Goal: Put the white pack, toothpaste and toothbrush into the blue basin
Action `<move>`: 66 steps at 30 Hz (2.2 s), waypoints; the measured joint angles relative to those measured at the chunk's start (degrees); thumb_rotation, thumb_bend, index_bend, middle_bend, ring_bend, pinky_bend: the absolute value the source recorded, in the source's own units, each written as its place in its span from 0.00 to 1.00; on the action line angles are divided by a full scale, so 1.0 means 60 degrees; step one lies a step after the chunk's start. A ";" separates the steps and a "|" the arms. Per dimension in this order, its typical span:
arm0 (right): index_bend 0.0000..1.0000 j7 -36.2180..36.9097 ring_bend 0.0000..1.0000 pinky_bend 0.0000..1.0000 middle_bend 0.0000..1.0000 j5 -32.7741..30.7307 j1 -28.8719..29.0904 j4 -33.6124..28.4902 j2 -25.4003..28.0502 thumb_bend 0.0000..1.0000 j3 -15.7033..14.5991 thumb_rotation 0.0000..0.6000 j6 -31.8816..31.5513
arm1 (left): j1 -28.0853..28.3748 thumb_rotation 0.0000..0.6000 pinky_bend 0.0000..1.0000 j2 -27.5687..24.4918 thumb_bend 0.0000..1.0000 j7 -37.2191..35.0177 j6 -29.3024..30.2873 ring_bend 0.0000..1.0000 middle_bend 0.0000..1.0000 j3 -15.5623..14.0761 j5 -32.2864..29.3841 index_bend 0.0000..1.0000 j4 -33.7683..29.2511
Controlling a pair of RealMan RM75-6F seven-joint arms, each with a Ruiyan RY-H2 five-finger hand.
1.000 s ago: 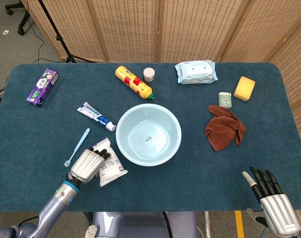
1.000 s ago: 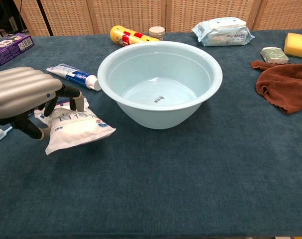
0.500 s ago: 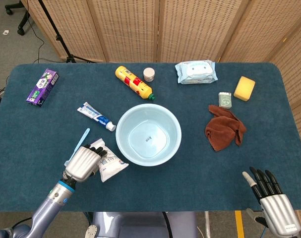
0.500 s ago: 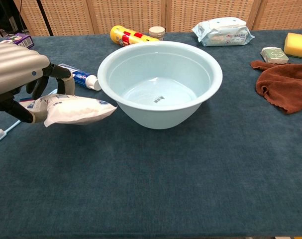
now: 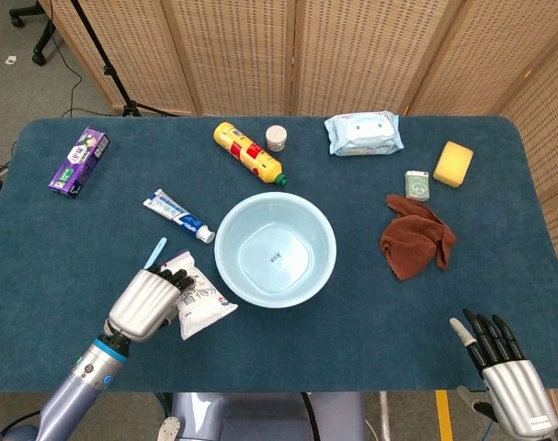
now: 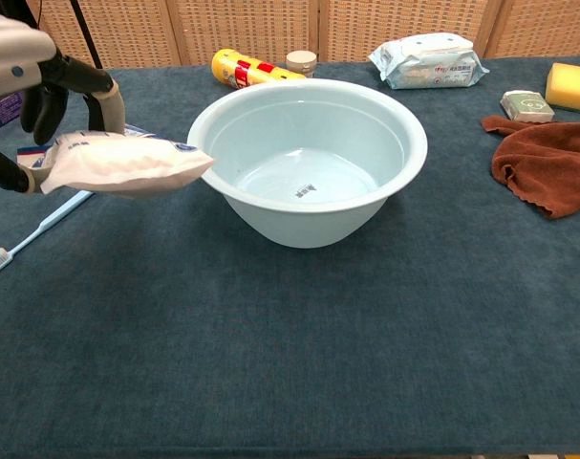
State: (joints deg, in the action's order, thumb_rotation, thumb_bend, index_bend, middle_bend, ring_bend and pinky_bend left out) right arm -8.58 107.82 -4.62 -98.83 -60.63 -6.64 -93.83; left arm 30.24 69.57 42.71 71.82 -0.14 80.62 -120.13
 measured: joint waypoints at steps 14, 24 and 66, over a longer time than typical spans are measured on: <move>0.06 -0.0020 0.00 0.00 0.00 0.0004 0.0004 0.0004 -0.0024 0.11 -0.0013 1.00 0.0044 | 0.0331 1.00 0.54 0.0142 0.60 -0.0246 0.0323 0.59 0.55 0.1220 -0.0083 0.80 -0.0215; 0.06 0.0100 0.00 0.00 0.00 -0.0018 0.0027 0.0025 -0.0001 0.11 -0.0014 1.00 0.0064 | 0.1047 1.00 0.54 0.2721 0.60 0.0596 0.0512 0.59 0.55 0.1936 -0.0435 0.80 0.1421; 0.06 0.0317 0.00 0.00 0.00 -0.0079 0.0012 0.0044 0.0067 0.10 0.0035 1.00 -0.0061 | 0.2024 1.00 0.21 0.3531 0.26 0.2176 0.0214 0.00 0.00 0.2305 -0.3031 0.10 0.1733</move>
State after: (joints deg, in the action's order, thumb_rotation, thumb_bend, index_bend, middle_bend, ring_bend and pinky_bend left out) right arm -6.68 107.35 -4.55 -98.57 -60.23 -6.44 -94.20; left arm 42.38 90.76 55.77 73.11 13.69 62.43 -109.73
